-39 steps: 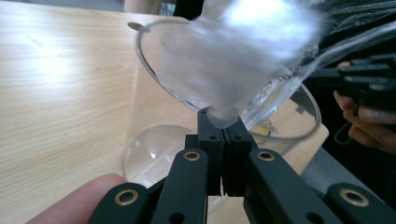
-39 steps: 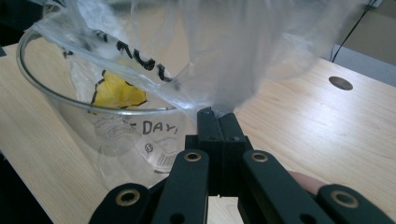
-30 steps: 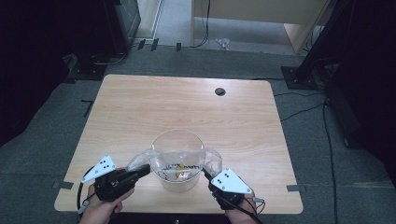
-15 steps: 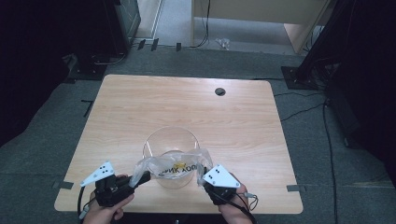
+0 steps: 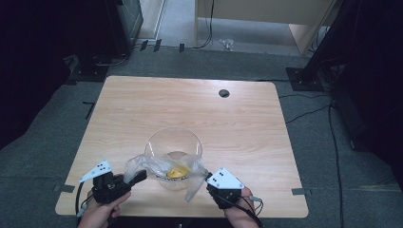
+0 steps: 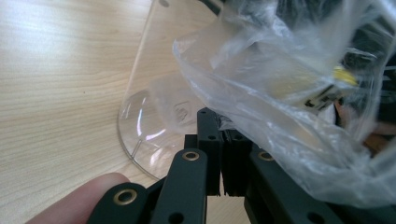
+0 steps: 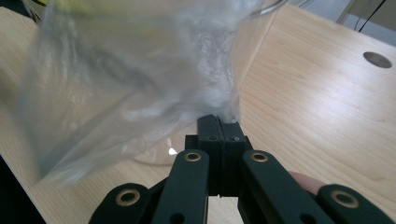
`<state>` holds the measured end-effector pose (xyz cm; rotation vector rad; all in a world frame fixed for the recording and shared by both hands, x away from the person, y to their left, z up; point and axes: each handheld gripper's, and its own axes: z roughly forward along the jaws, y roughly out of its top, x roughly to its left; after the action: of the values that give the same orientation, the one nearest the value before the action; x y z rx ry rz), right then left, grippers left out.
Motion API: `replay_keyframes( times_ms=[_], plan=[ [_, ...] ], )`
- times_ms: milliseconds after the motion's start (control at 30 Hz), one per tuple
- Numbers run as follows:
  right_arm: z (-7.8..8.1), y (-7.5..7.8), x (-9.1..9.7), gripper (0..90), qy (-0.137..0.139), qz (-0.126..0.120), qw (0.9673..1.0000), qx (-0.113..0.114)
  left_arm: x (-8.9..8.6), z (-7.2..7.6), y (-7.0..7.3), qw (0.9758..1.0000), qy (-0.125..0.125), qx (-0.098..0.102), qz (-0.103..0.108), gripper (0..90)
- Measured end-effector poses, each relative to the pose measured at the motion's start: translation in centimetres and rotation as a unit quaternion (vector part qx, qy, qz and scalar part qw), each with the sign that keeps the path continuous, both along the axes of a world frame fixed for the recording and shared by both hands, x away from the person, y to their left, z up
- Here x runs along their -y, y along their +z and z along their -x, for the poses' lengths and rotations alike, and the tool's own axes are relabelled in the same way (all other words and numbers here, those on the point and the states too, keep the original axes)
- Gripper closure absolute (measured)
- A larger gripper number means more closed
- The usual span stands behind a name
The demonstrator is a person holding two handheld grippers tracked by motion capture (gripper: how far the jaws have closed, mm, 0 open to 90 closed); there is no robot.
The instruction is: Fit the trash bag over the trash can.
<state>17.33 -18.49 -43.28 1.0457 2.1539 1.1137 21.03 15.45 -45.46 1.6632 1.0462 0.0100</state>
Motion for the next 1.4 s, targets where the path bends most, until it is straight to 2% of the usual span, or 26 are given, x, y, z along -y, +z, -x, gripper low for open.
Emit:
replay_keyframes(
  times_ms=[133, 200, 233, 267, 333, 367, 400, 467, 600, 800, 867, 933, 1000, 1100, 1267, 1400],
  plan=[
    [-0.1, -0.5, 0.3, 90.0, -0.005, -0.001, 0.9999, -0.009, 0.2, -0.3, -0.1, 0.9999, 0.004, 0.008, -0.013, 87.5],
    [-0.2, -0.5, 0.4, 90.0, -0.004, -0.008, 0.9999, -0.007, 0.3, -0.2, 0.1, 0.9995, 0.016, 0.018, -0.023, 83.6],
    [-0.1, -0.5, 0.4, 89.4, -0.005, -0.015, 0.9999, -0.003, 0.4, 0.0, 0.3, 0.9989, 0.024, 0.029, -0.027, 76.1],
    [-0.1, -0.5, 0.6, 77.9, -0.001, -0.025, 0.9997, -0.003, 0.4, 0.1, 0.5, 0.9985, 0.028, 0.038, -0.028, 67.1],
    [-0.1, -0.4, 1.1, 67.3, 0.011, -0.036, 0.9993, -0.004, 0.4, 0.2, 1.0, 0.9982, 0.029, 0.045, -0.025, 52.9],
    [-0.1, -0.3, 1.3, 63.4, 0.012, -0.037, 0.9992, -0.004, 0.4, 0.2, 1.2, 0.9980, 0.031, 0.048, -0.025, 49.4],
    [0.0, -0.3, 1.6, 59.7, 0.011, -0.037, 0.9992, -0.002, 0.3, 0.1, 1.3, 0.9977, 0.036, 0.051, -0.026, 48.1],
    [0.0, -0.2, 2.2, 54.9, 0.006, -0.039, 0.9992, 0.001, 0.2, 0.1, 1.5, 0.9966, 0.048, 0.060, -0.030, 55.0],
    [0.1, 0.1, 3.6, 48.8, 0.006, -0.050, 0.9987, 0.010, 0.1, -0.2, 1.6, 0.9957, 0.064, 0.059, -0.032, 58.3],
    [-0.4, 0.3, 5.7, 46.9, -0.023, -0.060, 0.9979, 0.004, 0.1, -0.4, 1.8, 0.9946, 0.074, 0.063, -0.038, 51.9],
    [-0.4, 0.3, 6.3, 46.9, -0.039, -0.061, 0.9974, 0.008, 0.0, -0.4, 1.9, 0.9945, 0.075, 0.063, -0.037, 46.9],
    [-0.3, 0.7, 6.6, 47.0, -0.046, -0.076, 0.9959, 0.014, 0.0, -0.4, 2.1, 0.9941, 0.079, 0.064, -0.039, 39.2],
    [0.1, 1.4, 6.5, 47.1, -0.042, -0.093, 0.9946, 0.020, 0.1, -0.4, 2.4, 0.9938, 0.078, 0.067, -0.043, 32.4],
    [0.9, 2.8, 5.5, 47.0, -0.025, -0.107, 0.9933, 0.035, 0.4, -0.2, 2.9, 0.9915, 0.085, 0.075, -0.063, 23.9],
    [1.8, 4.8, 3.2, 45.4, -0.004, -0.125, 0.9906, 0.055, 0.5, 0.0, 3.6, 0.9898, 0.095, 0.087, -0.060, 22.4],
    [2.4, 5.4, 1.5, 39.0, 0.012, -0.133, 0.9889, 0.065, 0.6, 0.2, 4.1, 0.9890, 0.098, 0.095, -0.058, 21.7]
  ],
)
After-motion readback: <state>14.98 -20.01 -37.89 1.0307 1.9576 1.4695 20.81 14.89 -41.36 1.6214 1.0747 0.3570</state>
